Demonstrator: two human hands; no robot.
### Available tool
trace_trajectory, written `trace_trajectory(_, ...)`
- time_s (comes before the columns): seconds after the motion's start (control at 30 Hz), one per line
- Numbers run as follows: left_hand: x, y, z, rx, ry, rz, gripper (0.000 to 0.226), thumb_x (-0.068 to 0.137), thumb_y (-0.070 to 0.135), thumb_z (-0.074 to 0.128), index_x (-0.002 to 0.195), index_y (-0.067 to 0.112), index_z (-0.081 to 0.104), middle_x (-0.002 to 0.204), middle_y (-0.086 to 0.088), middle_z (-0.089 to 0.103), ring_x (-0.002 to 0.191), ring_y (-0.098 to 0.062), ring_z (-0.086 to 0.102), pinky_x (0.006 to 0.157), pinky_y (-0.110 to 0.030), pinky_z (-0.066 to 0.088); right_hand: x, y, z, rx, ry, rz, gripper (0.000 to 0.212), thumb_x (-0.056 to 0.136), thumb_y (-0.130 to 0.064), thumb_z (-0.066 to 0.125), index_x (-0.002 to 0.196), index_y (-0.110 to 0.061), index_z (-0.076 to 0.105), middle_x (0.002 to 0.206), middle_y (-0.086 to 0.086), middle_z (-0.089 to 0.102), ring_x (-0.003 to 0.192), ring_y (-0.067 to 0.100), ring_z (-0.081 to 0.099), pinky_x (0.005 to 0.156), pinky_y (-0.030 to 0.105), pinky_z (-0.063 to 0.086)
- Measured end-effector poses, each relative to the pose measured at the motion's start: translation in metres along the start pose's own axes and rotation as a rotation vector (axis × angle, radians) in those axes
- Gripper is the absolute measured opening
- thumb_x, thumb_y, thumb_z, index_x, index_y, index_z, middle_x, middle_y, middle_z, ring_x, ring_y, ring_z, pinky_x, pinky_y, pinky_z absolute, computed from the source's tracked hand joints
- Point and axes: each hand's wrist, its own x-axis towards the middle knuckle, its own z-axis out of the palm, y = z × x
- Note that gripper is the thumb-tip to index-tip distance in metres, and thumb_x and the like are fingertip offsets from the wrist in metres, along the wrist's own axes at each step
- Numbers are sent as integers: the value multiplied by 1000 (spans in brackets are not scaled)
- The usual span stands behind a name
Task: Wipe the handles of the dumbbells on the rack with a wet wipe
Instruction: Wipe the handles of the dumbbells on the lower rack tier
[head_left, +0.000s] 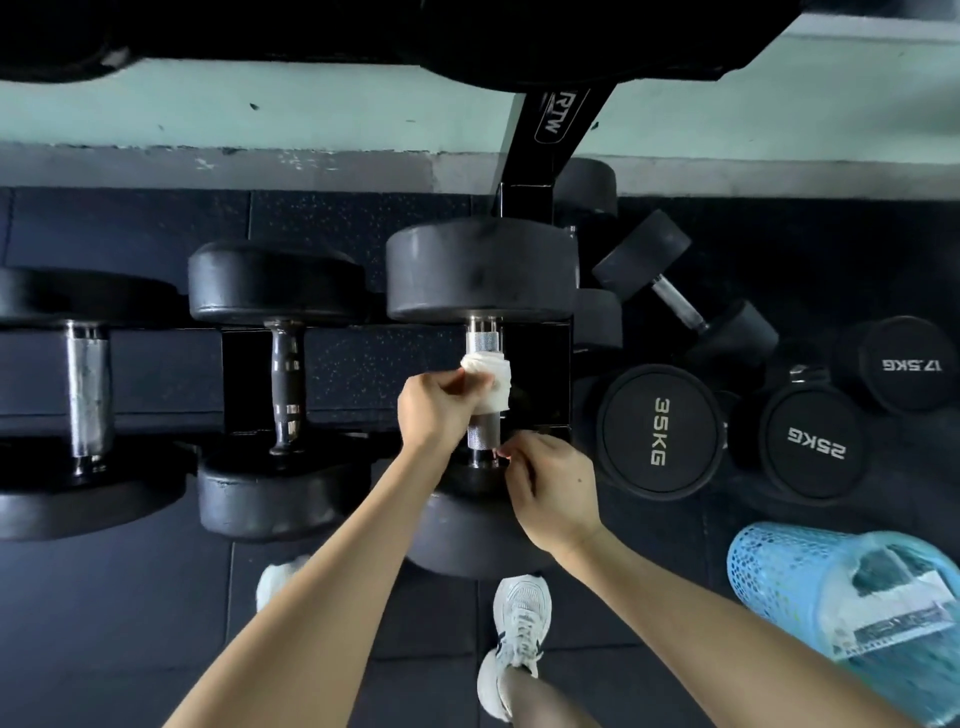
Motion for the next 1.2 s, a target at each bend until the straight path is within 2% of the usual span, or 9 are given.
trace_trajectory(0.13, 3, 15, 0, -298, -41, -137, 26, 81, 28, 73, 99, 8, 73, 82, 2, 70, 79, -13, 65, 80, -38, 57, 1, 0, -1, -7, -3, 3, 32, 75, -22, 36, 71, -11, 66, 67, 2, 65, 59, 24, 60, 48, 32, 48)
trace_trajectory(0.23, 23, 26, 0, -398, -40, -167, 36, 85, 29, 68, 113, 6, 67, 100, 3, 66, 86, -7, 58, 74, -12, 50, 0, -1, -2, -25, 25, 1, 33, 74, -21, 36, 70, -13, 68, 67, -3, 65, 58, 17, 59, 47, 23, 45)
trace_trajectory(0.37, 44, 19, -6, -558, -224, -239, 31, 83, 26, 71, 105, 4, 69, 108, -6, 68, 99, -15, 64, 95, -30, 50, -1, 1, 0, -5, 51, 27, 35, 75, -21, 35, 72, -12, 69, 69, -5, 66, 60, 14, 59, 51, 27, 45)
trace_trajectory(0.5, 46, 1, -10, -640, -504, -176, 31, 93, 22, 58, 114, 0, 63, 104, -8, 68, 93, -14, 63, 90, -26, 50, -3, 4, 3, 54, 54, 37, 36, 77, -22, 35, 73, -8, 69, 73, -4, 68, 65, 13, 62, 59, 27, 47)
trace_trajectory(0.7, 25, -21, -12, -240, -343, -43, 44, 84, 33, 68, 118, 6, 64, 105, 2, 67, 88, -5, 62, 75, -10, 50, -4, 8, 3, 38, 46, -16, 33, 83, -18, 38, 75, -6, 68, 66, -2, 64, 60, 14, 59, 55, 28, 46)
trace_trajectory(0.8, 17, -31, -17, -168, -412, 84, 35, 83, 35, 69, 105, 8, 71, 96, 1, 71, 88, -4, 61, 78, -16, 48, -4, 7, 4, 24, 47, -6, 34, 84, -20, 38, 76, -7, 68, 64, -5, 60, 57, 9, 53, 55, 24, 42)
trace_trajectory(0.97, 24, -23, -29, -86, -566, 161, 9, 86, 22, 69, 81, 14, 68, 59, 20, 59, 56, 12, 52, 58, -5, 39, -3, 9, 3, 38, 14, -8, 33, 84, -20, 39, 79, -8, 69, 65, -5, 61, 59, 10, 55, 54, 26, 45)
trace_trajectory(1.13, 21, -22, -33, -238, -696, 63, 21, 89, 15, 64, 106, 3, 68, 82, 9, 69, 71, 7, 62, 68, -8, 47, -5, 8, 4, 86, 40, 73, 34, 85, -23, 38, 84, -11, 70, 71, -11, 61, 64, 5, 56, 60, 21, 43)
trace_trajectory(1.2, 17, -26, -30, -142, -649, 61, 18, 88, 21, 65, 94, 5, 70, 72, 6, 65, 63, 2, 59, 64, -10, 44, -6, 7, 4, 103, 91, 144, 38, 84, -24, 36, 86, -11, 71, 79, -7, 68, 74, 11, 62, 67, 29, 49)
